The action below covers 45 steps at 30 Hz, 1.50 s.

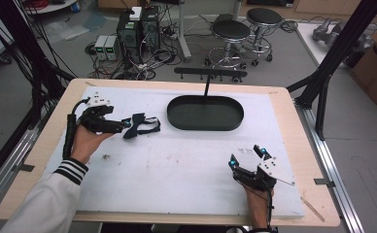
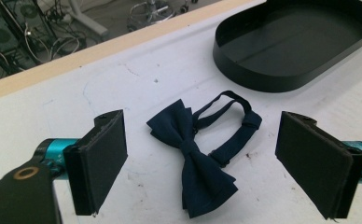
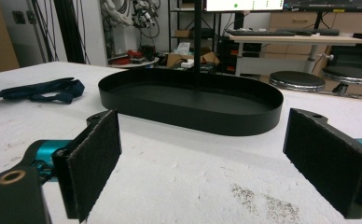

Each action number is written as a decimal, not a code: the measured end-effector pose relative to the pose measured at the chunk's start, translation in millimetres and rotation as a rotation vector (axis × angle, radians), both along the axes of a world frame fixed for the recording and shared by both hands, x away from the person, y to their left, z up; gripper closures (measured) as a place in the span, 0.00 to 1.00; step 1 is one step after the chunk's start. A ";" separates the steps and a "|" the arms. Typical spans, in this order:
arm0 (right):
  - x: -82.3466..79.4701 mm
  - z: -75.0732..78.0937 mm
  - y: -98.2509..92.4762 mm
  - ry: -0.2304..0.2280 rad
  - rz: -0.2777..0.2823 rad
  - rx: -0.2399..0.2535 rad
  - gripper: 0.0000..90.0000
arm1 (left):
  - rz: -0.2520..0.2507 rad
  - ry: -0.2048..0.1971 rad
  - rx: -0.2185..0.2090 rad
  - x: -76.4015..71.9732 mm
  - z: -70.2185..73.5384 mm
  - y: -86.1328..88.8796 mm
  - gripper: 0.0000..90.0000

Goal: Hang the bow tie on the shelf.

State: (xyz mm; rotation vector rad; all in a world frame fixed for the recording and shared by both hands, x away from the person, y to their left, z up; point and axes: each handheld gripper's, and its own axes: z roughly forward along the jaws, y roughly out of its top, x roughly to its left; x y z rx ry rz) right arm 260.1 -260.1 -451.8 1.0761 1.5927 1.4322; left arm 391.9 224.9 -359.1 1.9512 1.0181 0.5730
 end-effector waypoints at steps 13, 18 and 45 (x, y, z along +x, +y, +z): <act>0.3 0.0 -1.0 0.001 -0.004 0.006 0.11 | -0.002 0.162 0.032 34.7 -10.0 -25.4 0.19; 0.2 -0.1 -1.5 0.007 -0.004 0.016 0.11 | 0.006 0.194 0.078 39.1 -17.8 -29.4 0.19; 0.4 -0.1 -2.5 0.005 -0.006 0.022 0.11 | 0.094 0.334 0.138 59.0 -51.8 -40.8 0.35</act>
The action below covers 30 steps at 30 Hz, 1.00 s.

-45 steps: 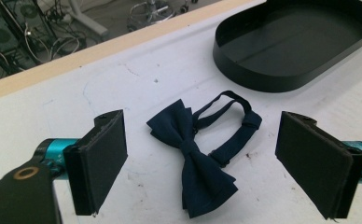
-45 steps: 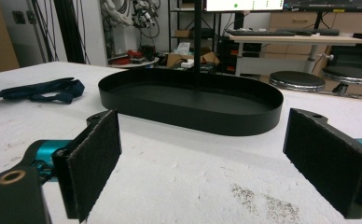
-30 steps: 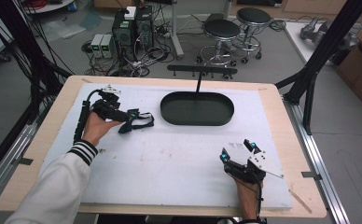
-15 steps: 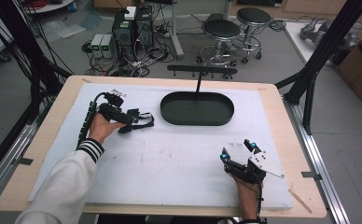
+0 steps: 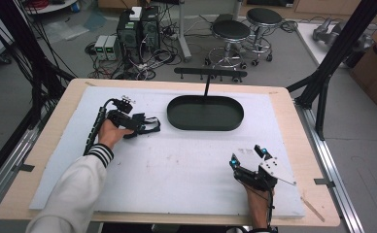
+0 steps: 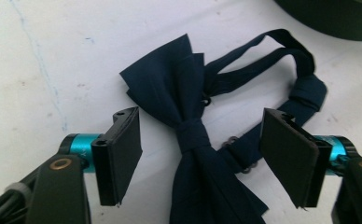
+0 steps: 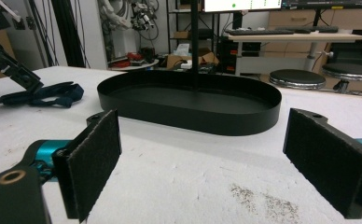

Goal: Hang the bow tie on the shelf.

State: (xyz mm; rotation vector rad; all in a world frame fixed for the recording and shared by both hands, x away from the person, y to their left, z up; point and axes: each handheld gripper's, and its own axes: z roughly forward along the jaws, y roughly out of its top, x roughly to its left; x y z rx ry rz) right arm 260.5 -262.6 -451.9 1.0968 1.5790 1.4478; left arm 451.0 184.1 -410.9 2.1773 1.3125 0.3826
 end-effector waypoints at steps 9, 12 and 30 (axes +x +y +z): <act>-0.2 0.0 -0.1 0.003 0.000 0.003 0.11 | 0.031 0.039 -0.001 3.5 -5.6 -0.6 0.48; -0.2 0.0 -0.1 0.003 0.000 0.003 0.11 | 0.048 0.060 -0.012 5.3 -7.7 0.7 0.54; -0.1 -0.1 -0.2 0.004 0.001 0.008 0.11 | 0.117 0.111 -0.022 8.6 -6.6 2.8 0.61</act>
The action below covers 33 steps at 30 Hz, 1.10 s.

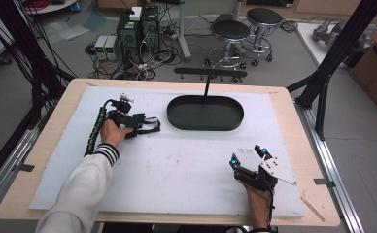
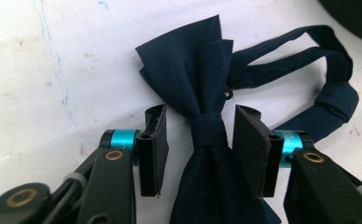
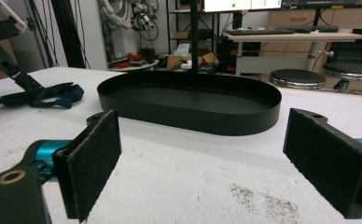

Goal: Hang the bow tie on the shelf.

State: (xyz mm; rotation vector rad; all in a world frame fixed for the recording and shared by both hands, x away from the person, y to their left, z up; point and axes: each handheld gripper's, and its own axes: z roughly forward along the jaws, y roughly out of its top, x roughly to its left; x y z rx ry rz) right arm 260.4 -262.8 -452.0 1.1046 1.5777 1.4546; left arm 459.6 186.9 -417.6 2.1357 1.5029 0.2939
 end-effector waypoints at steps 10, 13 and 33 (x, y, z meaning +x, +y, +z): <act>0.5 0.0 -0.4 -0.004 -0.002 0.000 0.11 | -0.008 0.027 0.023 3.3 2.8 -4.1 0.64; 0.6 0.0 -0.7 -0.004 -0.002 -0.001 0.11 | -0.007 0.049 0.035 4.8 2.1 -7.0 0.67; 0.3 0.0 -0.8 -0.003 -0.002 0.002 0.11 | -0.021 0.034 0.046 4.2 5.4 -12.4 0.82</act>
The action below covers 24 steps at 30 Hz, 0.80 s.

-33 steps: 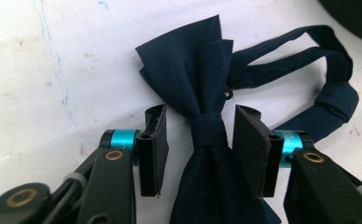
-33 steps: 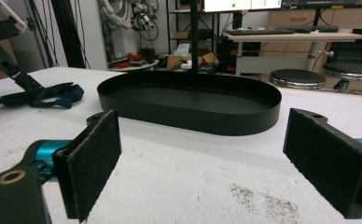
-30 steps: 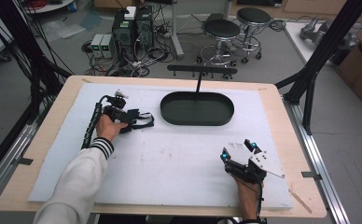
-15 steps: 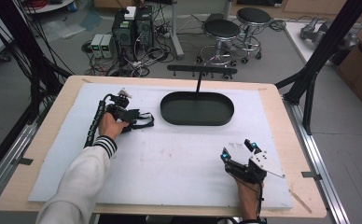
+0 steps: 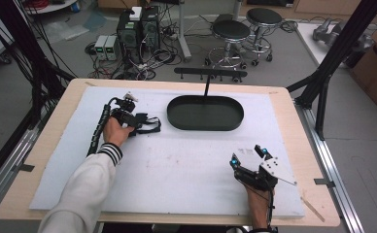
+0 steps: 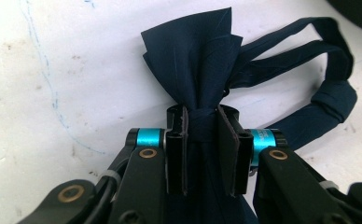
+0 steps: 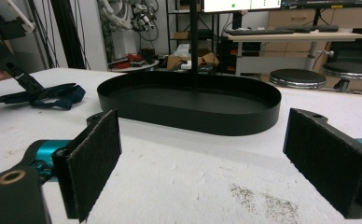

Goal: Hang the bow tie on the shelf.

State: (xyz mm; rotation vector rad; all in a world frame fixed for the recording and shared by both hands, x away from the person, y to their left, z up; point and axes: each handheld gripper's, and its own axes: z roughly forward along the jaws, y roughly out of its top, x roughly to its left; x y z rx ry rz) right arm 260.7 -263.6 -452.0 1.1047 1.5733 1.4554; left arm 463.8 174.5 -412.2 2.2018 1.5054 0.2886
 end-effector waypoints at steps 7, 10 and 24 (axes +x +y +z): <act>0.1 0.0 0.2 -0.004 -0.001 -0.003 0.11 | -0.023 -0.092 -0.069 -5.4 14.1 4.7 0.83; 0.0 0.0 0.3 -0.003 0.000 -0.003 0.11 | -0.032 -0.156 -0.078 -8.9 21.4 6.1 0.83; -0.2 0.0 0.5 -0.003 0.001 -0.002 0.11 | -0.132 -0.407 -0.165 -21.9 41.6 4.3 0.83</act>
